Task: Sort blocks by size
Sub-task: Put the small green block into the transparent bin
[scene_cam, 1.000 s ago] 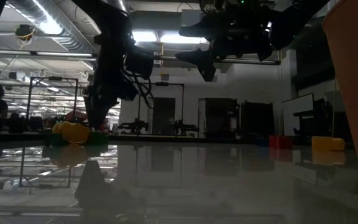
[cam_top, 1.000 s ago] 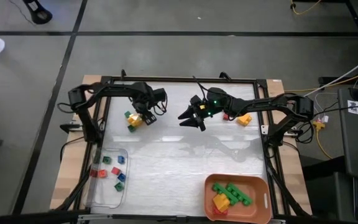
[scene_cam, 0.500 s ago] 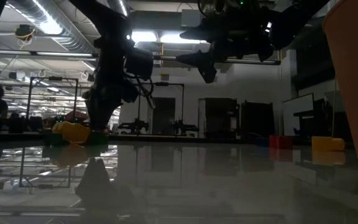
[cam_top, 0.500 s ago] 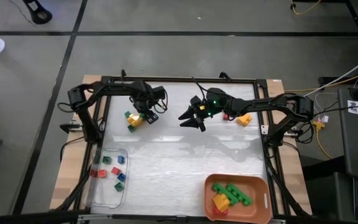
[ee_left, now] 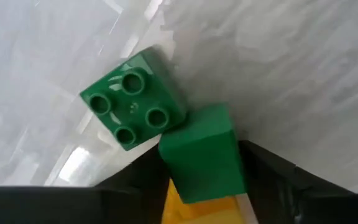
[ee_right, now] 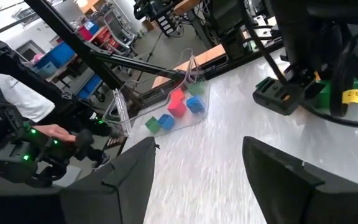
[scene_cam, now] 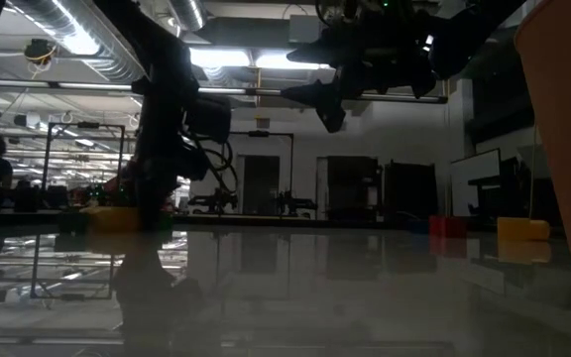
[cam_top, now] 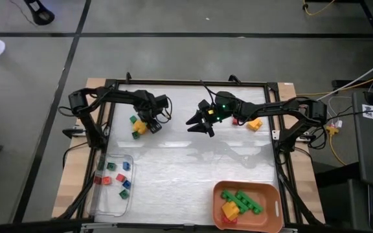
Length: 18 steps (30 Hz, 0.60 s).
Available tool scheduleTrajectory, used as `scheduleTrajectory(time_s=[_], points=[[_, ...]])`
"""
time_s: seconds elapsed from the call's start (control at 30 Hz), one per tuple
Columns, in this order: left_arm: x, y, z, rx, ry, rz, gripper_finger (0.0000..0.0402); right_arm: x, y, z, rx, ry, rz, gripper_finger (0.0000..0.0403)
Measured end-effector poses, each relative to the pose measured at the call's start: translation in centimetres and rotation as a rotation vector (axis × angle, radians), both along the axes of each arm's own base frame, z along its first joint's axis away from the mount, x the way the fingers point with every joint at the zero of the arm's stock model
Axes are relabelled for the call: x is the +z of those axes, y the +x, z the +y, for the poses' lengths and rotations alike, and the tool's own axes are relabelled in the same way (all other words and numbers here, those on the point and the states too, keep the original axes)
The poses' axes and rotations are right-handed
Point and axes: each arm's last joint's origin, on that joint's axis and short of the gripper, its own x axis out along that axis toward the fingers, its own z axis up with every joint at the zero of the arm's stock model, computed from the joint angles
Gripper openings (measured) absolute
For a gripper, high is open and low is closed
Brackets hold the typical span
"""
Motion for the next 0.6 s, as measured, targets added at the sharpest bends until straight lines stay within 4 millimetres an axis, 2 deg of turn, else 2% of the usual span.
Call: scheduleTrajectory(time_s=[0.13,0.33,0.43,0.6], points=[[0.0,0.0,0.0,-0.021,-0.002,-0.003,0.0120,0.0,0.0,0.0,0.000,0.000,0.000,0.0239],[0.9,0.1,0.0,-0.022,0.023,-0.029,0.0115,0.0,0.0,0.0,-0.001,-0.001,-0.001,0.0239],[3.1,0.6,0.3,-0.016,0.078,-0.118,0.0115,0.0,0.0,0.0,-0.001,-0.001,0.000,0.0239],[6.9,-0.4,-0.7,-0.026,0.046,-0.189,0.0115,-0.1,0.0,0.0,-0.002,0.001,0.007,0.0239]])
